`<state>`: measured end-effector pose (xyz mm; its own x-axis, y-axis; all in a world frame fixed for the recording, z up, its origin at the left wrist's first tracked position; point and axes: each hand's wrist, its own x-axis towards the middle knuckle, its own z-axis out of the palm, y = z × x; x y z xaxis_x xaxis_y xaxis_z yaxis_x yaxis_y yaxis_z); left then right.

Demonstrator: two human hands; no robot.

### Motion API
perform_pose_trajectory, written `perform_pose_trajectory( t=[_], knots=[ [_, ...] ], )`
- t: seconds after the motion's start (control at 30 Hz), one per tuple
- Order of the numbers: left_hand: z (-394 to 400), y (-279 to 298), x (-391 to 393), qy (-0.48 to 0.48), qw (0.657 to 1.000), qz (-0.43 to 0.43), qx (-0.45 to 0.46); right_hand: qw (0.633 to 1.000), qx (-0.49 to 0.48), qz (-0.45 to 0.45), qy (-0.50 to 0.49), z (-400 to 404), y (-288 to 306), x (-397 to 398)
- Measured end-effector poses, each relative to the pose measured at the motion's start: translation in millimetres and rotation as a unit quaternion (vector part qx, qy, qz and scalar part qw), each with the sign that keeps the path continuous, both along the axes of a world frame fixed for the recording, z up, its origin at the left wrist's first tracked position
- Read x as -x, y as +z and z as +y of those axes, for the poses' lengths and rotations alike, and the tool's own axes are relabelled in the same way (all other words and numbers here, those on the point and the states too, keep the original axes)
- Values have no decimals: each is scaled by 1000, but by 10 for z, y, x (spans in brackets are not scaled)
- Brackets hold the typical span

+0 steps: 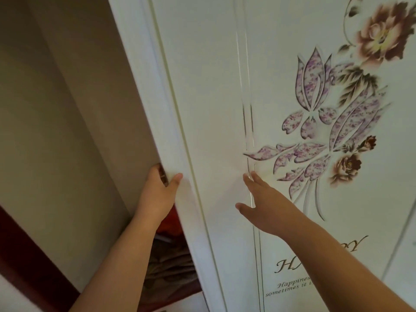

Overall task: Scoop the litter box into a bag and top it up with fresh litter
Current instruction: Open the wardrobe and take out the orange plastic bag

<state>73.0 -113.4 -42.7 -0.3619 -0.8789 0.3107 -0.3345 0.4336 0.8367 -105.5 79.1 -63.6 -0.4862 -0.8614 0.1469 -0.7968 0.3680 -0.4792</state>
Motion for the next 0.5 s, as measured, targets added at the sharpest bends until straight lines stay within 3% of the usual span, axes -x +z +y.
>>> perform_pose_trajectory(
  t=[0.2,0.5],
  knots=[
    [-125,-107,-187,-70,995,-67,10,998,39,20,-34,-136,54,-295],
    [-146,-148,-265,-95,994,-56,27,997,30,61,-20,-496,66,-743]
  ],
)
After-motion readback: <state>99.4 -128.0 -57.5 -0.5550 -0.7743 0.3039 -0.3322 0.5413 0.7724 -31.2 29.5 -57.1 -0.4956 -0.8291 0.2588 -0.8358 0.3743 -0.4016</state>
